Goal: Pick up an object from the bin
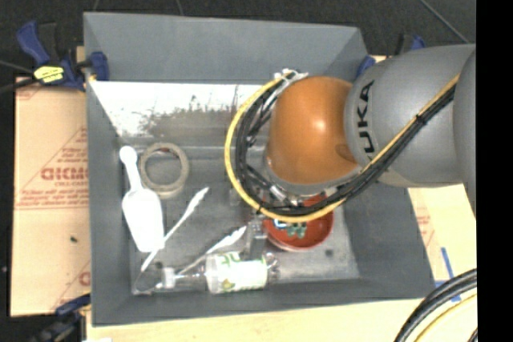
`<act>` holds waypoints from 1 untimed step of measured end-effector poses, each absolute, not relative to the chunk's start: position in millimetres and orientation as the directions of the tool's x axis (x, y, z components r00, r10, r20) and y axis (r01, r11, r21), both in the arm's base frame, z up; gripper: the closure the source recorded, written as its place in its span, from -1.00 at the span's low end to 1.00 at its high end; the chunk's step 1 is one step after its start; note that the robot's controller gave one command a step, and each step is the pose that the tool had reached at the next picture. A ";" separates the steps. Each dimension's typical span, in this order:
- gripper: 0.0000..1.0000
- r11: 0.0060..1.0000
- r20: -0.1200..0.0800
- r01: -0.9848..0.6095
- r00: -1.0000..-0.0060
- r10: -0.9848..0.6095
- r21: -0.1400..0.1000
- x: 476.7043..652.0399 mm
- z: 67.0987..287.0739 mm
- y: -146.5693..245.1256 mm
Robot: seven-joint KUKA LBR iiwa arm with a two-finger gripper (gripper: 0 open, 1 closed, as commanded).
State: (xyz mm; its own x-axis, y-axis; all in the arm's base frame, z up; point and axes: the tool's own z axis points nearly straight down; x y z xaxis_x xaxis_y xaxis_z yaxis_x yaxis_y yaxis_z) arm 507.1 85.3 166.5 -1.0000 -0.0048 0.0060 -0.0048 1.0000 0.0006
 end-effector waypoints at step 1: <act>-1.00 1.000 -0.002 0.000 -1.000 0.000 0.002 509.1 170.6 84.9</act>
Offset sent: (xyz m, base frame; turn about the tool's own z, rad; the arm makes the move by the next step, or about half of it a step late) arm -0.0352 -0.0078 -0.0965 -0.4460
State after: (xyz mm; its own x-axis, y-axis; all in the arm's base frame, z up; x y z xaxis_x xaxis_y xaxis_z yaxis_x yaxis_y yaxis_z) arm 509.1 84.9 170.6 -1.0000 -0.0002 -0.0023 -0.0002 1.0000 0.0016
